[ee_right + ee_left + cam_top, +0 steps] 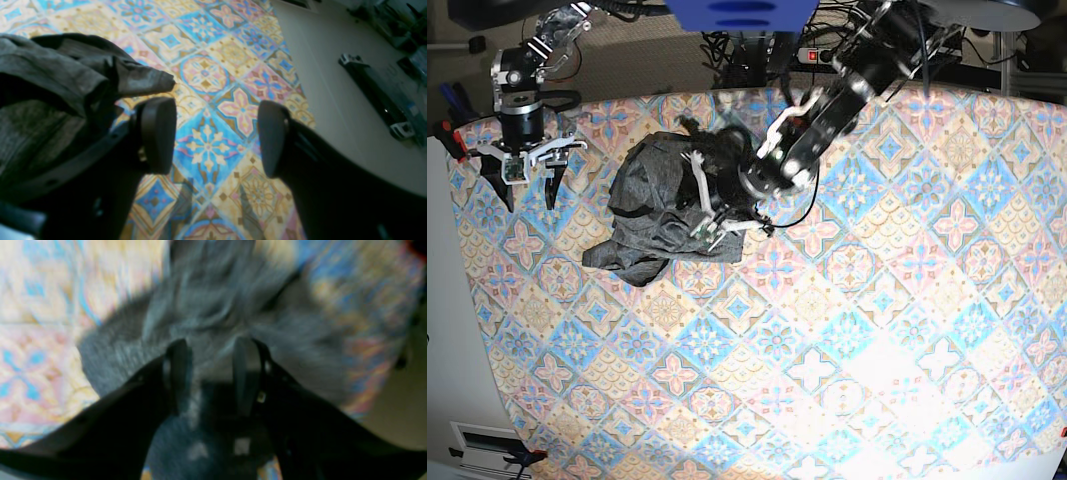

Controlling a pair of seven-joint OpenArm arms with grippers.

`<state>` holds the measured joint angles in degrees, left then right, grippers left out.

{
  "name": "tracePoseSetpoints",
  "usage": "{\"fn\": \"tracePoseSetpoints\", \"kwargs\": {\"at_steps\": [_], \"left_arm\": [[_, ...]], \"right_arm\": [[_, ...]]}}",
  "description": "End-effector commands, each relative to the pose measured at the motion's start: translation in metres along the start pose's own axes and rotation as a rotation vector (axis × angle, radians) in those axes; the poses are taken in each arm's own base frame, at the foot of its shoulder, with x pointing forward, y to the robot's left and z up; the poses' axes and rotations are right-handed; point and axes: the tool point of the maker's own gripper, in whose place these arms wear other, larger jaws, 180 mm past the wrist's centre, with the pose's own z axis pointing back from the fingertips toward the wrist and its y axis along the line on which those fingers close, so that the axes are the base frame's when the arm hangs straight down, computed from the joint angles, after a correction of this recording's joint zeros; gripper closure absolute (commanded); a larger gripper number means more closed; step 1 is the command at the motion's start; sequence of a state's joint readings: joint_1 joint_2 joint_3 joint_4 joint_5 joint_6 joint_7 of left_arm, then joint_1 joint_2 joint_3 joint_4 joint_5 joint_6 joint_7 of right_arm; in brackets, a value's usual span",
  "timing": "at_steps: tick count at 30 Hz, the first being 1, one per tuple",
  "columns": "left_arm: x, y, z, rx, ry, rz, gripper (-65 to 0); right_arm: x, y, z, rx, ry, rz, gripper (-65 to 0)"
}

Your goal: Layout the t-shirt on the table in an organized manner, then fold the t-shirt properly

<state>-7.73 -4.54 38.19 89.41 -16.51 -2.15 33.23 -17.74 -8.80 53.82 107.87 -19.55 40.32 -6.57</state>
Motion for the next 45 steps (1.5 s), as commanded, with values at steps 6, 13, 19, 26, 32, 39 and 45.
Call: {"fn": "tracePoseSetpoints", "kwargs": {"at_steps": [6, 13, 19, 26, 32, 39, 45], "left_arm": [[0.049, -0.006, -0.050, -0.008, -0.027, 0.014, -21.1], [0.084, -0.035, -0.054, -0.062, -0.083, -0.021, -21.1], [0.023, -0.022, -0.075, -0.031, 0.087, 0.000, -21.1], [0.076, -0.047, -0.023, -0.091, -0.143, -0.016, -9.5], [0.098, -0.039, 0.034, -0.081, -0.281, -0.075, 0.0], [0.063, 0.025, 0.074, 0.092, -0.278, 0.051, 0.0], [0.035, 0.080, 0.112, 0.270, -0.285, 0.187, 0.0]], "right_arm": [[0.014, -0.004, 0.001, -0.012, -0.057, -0.001, -37.2], [0.010, -0.010, 0.004, -0.031, -0.045, 0.000, -37.2], [0.010, -0.010, 0.004, -0.031, -0.045, 0.000, -37.2], [0.013, -0.010, 0.004, -0.030, -0.053, -0.001, -37.2], [0.024, -0.008, 0.004, -0.023, -0.113, -0.054, -28.1], [0.057, 0.053, -0.014, 0.157, -0.205, -0.065, 0.0], [0.079, 0.133, -0.013, 0.389, -0.260, -0.091, 0.0]]}}
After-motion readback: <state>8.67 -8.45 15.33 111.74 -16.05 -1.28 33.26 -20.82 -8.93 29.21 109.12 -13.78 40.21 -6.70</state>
